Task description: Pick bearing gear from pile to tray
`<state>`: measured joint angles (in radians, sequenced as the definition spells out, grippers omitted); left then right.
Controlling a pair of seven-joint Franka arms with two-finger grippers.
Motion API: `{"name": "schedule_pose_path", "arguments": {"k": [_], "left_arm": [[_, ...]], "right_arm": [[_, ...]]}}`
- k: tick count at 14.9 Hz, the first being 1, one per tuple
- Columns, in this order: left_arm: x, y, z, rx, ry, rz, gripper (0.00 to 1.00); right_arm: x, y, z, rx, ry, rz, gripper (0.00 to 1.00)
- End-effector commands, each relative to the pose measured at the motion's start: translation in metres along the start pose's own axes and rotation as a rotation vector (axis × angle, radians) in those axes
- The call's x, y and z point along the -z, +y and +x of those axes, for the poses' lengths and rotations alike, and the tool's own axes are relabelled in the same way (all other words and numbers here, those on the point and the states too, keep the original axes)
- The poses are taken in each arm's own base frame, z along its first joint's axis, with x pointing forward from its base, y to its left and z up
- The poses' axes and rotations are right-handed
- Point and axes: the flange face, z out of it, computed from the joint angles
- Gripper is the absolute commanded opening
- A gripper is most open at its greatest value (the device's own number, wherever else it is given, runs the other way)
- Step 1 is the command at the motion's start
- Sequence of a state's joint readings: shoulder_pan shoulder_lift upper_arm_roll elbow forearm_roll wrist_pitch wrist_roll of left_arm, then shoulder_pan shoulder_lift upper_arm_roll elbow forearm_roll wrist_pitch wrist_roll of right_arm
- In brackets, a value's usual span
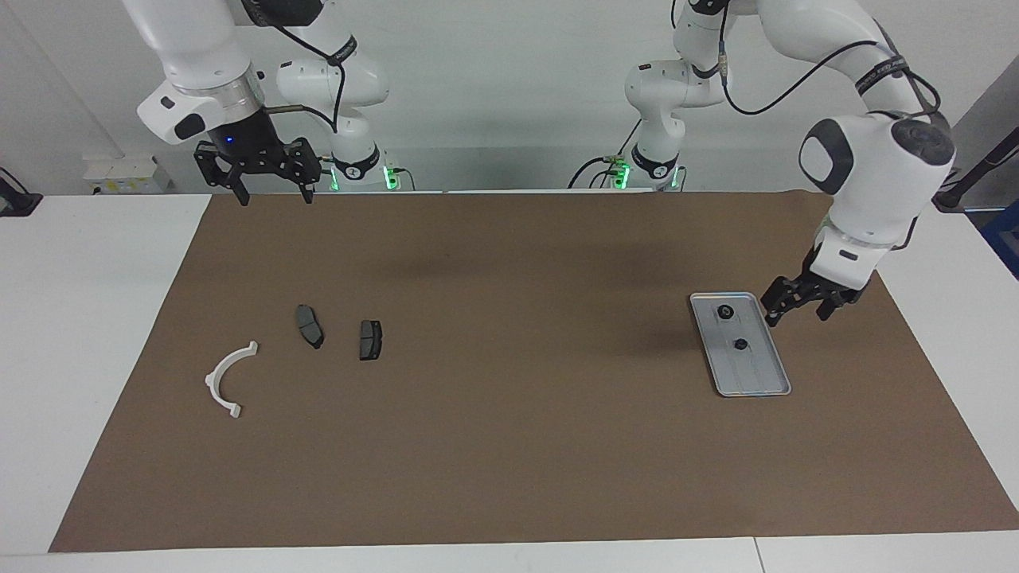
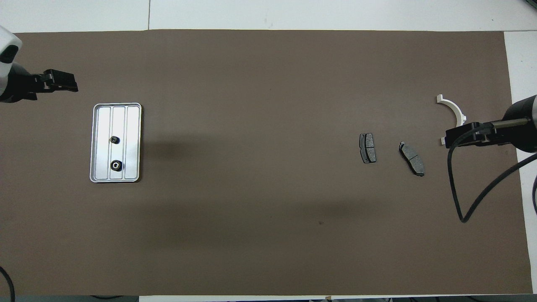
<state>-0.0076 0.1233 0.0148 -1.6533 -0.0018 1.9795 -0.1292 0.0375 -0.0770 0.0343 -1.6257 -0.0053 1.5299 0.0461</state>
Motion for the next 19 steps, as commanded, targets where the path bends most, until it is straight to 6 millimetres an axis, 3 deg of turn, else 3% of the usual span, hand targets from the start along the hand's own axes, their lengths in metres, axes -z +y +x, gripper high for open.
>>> {"name": "schedule_pose_path", "arguments": {"k": [1,3,8,14,19], "left_arm": [[0.047,-0.007,-0.029,0.028,-0.056,0.002,1.0],[0.057,-0.008,-0.05,0.024,-0.151,0.018,1.0],[0.062,-0.006,-0.065,0.007,-0.29,0.057,1.0],[0.056,-0.007,-0.065,0.003,-0.299,0.068,1.0],[0.067,0.004,-0.07,-0.066,-0.293,0.048,1.0]], "right_arm": [[0.002,-0.001,-0.005,0.015,-0.002,0.025,1.0],[0.002,-0.002,-0.005,0.017,-0.002,0.025,1.0],[0.002,-0.002,-0.005,0.017,-0.001,0.025,1.0],[0.002,-0.001,-0.005,0.017,-0.001,0.025,1.0],[0.002,-0.001,-0.005,0.015,-0.001,0.025,1.0]]}}
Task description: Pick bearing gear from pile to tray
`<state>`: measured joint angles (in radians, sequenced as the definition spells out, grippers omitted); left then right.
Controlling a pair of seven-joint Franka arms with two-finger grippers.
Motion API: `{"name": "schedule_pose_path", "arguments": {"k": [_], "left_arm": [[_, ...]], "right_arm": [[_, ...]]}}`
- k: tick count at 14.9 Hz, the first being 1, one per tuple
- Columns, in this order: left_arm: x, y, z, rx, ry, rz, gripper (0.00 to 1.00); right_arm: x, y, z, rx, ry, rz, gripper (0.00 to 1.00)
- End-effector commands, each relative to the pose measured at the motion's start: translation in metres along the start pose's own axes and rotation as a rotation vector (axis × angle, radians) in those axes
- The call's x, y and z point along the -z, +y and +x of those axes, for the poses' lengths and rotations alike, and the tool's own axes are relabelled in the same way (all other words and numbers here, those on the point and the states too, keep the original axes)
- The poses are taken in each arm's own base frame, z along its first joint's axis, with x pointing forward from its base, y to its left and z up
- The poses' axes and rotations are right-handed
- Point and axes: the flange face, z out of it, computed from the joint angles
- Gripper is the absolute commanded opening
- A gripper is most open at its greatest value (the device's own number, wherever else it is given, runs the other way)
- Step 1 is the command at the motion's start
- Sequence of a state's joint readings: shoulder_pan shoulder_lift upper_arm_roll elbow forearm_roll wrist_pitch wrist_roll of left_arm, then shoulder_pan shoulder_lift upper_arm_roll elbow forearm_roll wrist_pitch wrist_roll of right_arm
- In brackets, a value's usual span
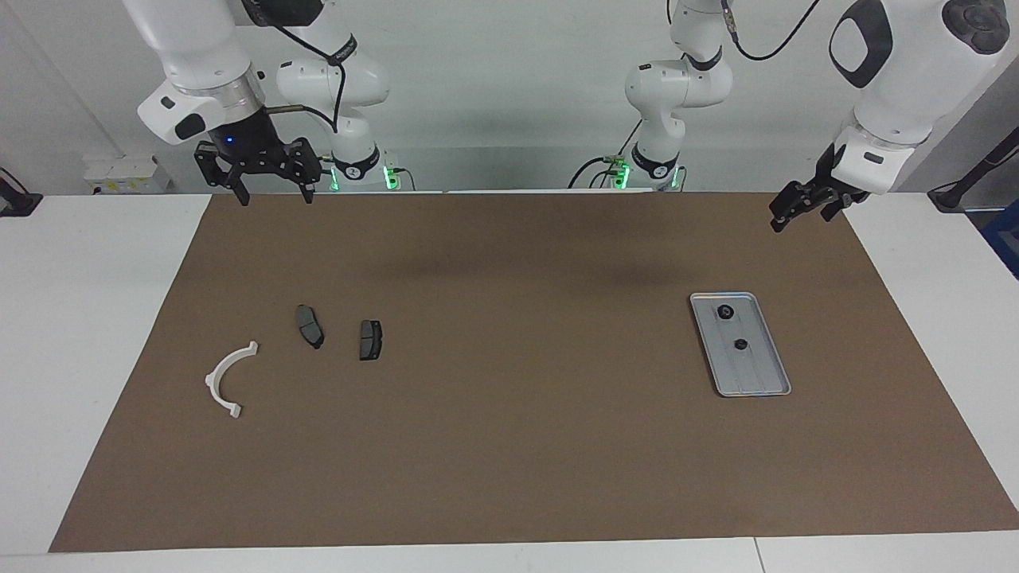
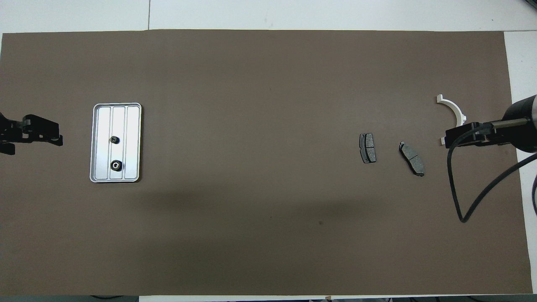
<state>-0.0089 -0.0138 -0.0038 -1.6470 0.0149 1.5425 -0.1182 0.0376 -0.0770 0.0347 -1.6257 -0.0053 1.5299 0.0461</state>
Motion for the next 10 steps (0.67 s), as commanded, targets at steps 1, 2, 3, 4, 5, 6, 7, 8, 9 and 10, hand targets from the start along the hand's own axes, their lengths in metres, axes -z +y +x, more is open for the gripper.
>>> {"name": "schedule_pose_path", "arguments": {"k": [1,2,3,4,5,6,7,8,9,10], "left_arm": [[0.009,0.004,-0.005,-0.036,-0.004,0.002,1.0],[0.009,0.005,-0.006,-0.038,-0.004,-0.012,1.0],[0.009,0.006,-0.005,-0.037,-0.002,-0.023,1.0],[0.01,0.009,-0.005,-0.04,0.003,-0.044,1.0],[0.01,0.01,-0.005,-0.04,0.004,-0.051,1.0],[0.009,0.01,-0.005,-0.04,0.002,-0.053,1.0],[0.01,0.012,-0.005,-0.044,0.007,-0.053,1.0],[0.011,0.024,-0.005,-0.064,0.017,-0.052,1.0],[0.011,0.027,-0.005,-0.068,0.023,-0.053,1.0],[0.01,0.027,-0.005,-0.068,0.024,-0.053,1.0]], "right_arm": [[0.002,-0.002,-0.005,0.018,-0.001,0.025,1.0],[0.002,-0.001,-0.005,0.016,-0.001,0.025,1.0],[0.002,-0.002,-0.005,0.018,-0.001,0.025,1.0],[0.003,-0.001,-0.005,0.016,0.001,0.025,1.0],[0.002,-0.002,-0.005,0.018,-0.001,0.025,1.0],[0.002,-0.001,-0.005,0.016,-0.001,0.025,1.0],[0.002,-0.002,-0.005,0.018,-0.001,0.025,1.0],[0.002,-0.002,-0.005,0.018,-0.001,0.025,1.0],[0.002,-0.002,-0.005,0.018,-0.002,0.025,1.0],[0.003,-0.002,-0.005,0.018,-0.001,0.025,1.0]]}}
